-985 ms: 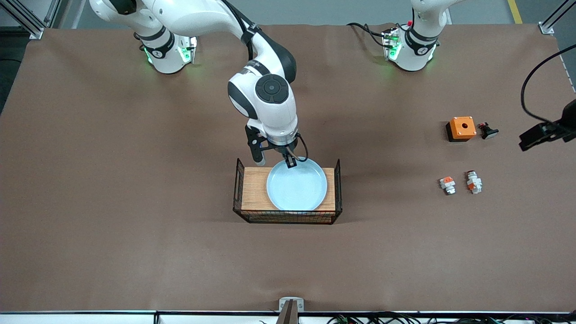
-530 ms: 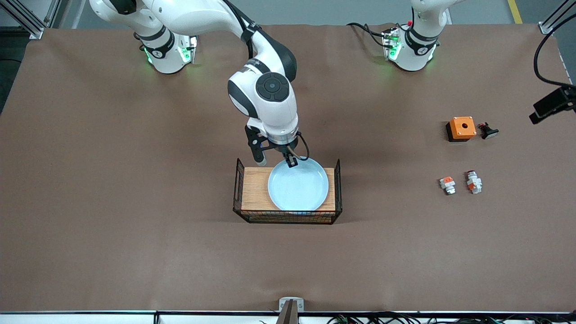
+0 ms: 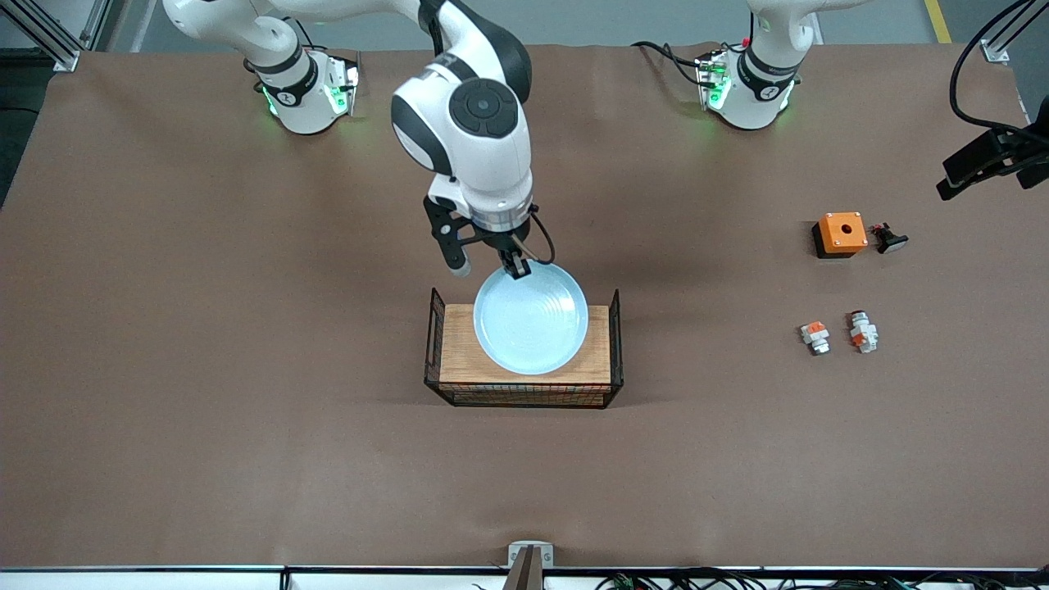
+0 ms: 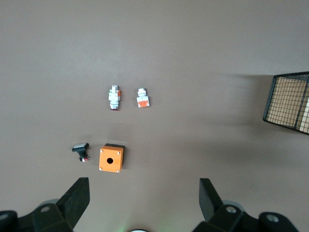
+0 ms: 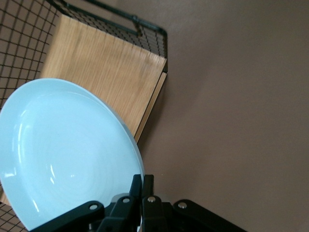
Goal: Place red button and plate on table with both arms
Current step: 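Lift the blue plate out of the tray with the right gripper, then lower the plate onto the table and open the right gripper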
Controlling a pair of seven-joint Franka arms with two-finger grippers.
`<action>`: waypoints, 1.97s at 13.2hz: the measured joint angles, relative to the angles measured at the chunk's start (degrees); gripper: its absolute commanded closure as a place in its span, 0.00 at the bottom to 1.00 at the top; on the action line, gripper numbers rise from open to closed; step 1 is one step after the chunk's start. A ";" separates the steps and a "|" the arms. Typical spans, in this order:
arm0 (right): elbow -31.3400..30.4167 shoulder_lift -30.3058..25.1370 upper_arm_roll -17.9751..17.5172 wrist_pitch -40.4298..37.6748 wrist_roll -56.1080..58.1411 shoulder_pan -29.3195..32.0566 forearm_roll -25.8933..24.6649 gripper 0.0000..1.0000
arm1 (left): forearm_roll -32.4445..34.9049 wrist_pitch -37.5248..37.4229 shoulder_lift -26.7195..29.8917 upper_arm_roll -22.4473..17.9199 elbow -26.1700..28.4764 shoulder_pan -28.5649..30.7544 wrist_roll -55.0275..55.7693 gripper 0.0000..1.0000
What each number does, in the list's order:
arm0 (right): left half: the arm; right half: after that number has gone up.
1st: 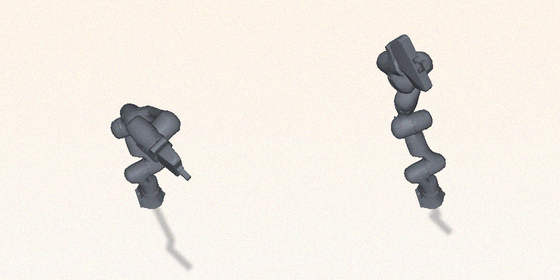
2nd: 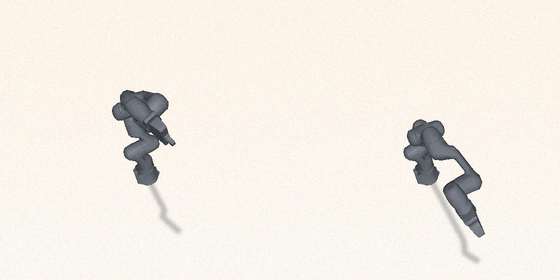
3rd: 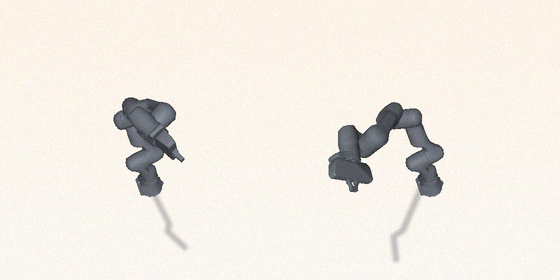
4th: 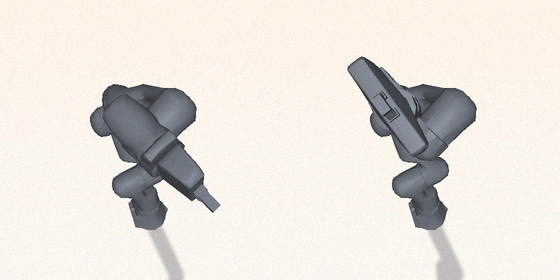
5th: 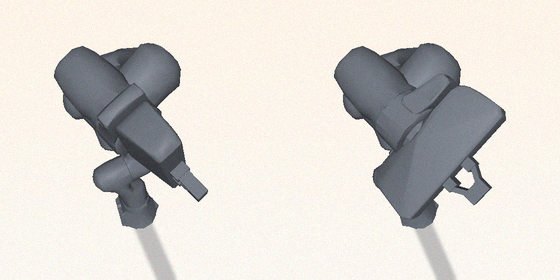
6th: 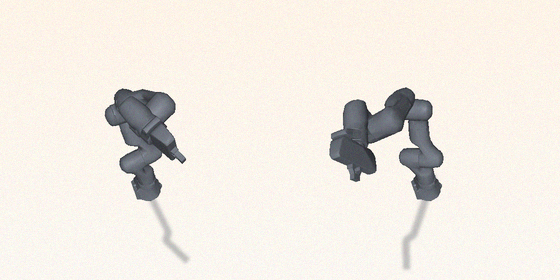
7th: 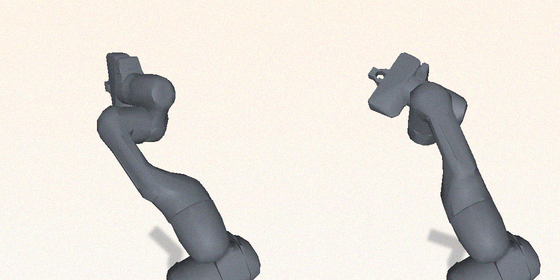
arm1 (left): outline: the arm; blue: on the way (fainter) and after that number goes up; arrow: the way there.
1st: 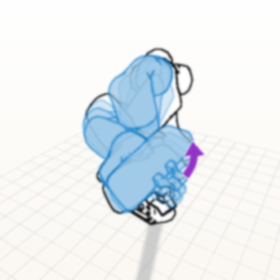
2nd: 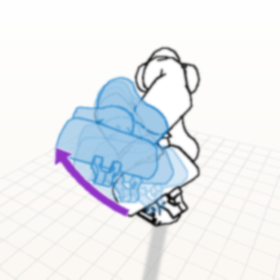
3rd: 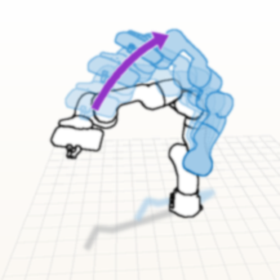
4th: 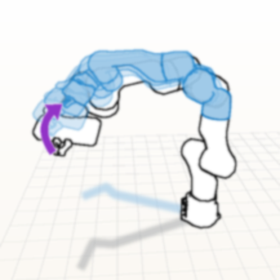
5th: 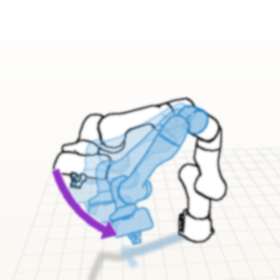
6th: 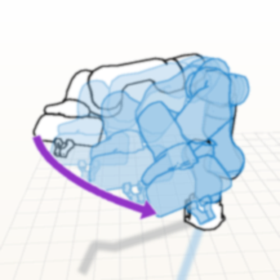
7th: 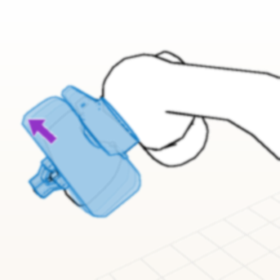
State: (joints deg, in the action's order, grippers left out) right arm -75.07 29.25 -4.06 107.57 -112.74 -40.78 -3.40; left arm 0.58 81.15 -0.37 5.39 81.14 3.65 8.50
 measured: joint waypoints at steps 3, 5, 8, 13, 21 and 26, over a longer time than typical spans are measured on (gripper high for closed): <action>1.94 -3.74 0.19 -7.30 6.65 0.53 2.24 0.99 | -0.21 0.35 1.67 -2.11 2.09 -2.25 -0.43 0.00; 2.63 -7.42 0.49 -12.69 15.84 3.20 3.88 0.99 | -0.21 1.03 2.70 -2.12 2.69 -2.36 -0.43 0.00; 2.64 -12.13 0.90 -20.44 33.55 9.56 4.65 0.99 | -0.21 1.05 3.17 -2.12 3.37 -2.36 -0.44 0.00; 2.57 -14.68 1.32 -26.13 69.13 23.29 4.76 1.00 | -0.22 1.02 3.17 -1.92 3.76 -2.50 -0.44 0.00; -3.93 -14.09 1.52 -19.92 104.26 41.40 4.88 0.99 | -0.23 1.01 3.18 -0.73 3.95 -2.73 -0.44 0.00; -14.68 -12.74 1.53 -8.93 115.29 47.10 4.88 0.99 | -0.23 1.07 3.14 -0.18 4.44 -2.82 -0.44 0.00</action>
State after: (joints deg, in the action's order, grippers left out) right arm -89.75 16.50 -2.54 98.64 2.55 6.32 1.48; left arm 0.35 82.21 2.77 5.22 85.59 0.83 8.07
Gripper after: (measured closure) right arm 0.974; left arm 0.000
